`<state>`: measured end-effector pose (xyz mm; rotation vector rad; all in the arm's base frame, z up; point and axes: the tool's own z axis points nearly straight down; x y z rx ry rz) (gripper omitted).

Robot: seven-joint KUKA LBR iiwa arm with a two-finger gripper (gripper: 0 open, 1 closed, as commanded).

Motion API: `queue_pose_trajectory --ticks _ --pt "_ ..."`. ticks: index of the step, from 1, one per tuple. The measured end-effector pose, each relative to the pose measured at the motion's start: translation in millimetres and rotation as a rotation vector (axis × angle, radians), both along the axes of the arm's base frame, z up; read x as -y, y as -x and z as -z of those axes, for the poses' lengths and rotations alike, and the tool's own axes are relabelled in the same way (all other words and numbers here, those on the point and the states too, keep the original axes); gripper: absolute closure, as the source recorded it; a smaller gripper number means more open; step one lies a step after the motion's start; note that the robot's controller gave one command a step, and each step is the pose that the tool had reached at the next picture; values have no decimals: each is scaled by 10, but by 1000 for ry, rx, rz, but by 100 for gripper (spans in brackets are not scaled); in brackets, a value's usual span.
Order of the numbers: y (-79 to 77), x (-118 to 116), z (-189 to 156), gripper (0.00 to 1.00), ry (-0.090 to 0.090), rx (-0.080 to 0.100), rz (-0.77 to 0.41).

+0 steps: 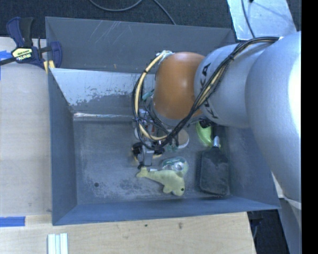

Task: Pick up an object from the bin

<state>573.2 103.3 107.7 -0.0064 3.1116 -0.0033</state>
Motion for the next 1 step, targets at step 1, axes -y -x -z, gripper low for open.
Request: queue_pose_trajectory --ticks 1 --pt "-54 179 335 100 13 6 -283"
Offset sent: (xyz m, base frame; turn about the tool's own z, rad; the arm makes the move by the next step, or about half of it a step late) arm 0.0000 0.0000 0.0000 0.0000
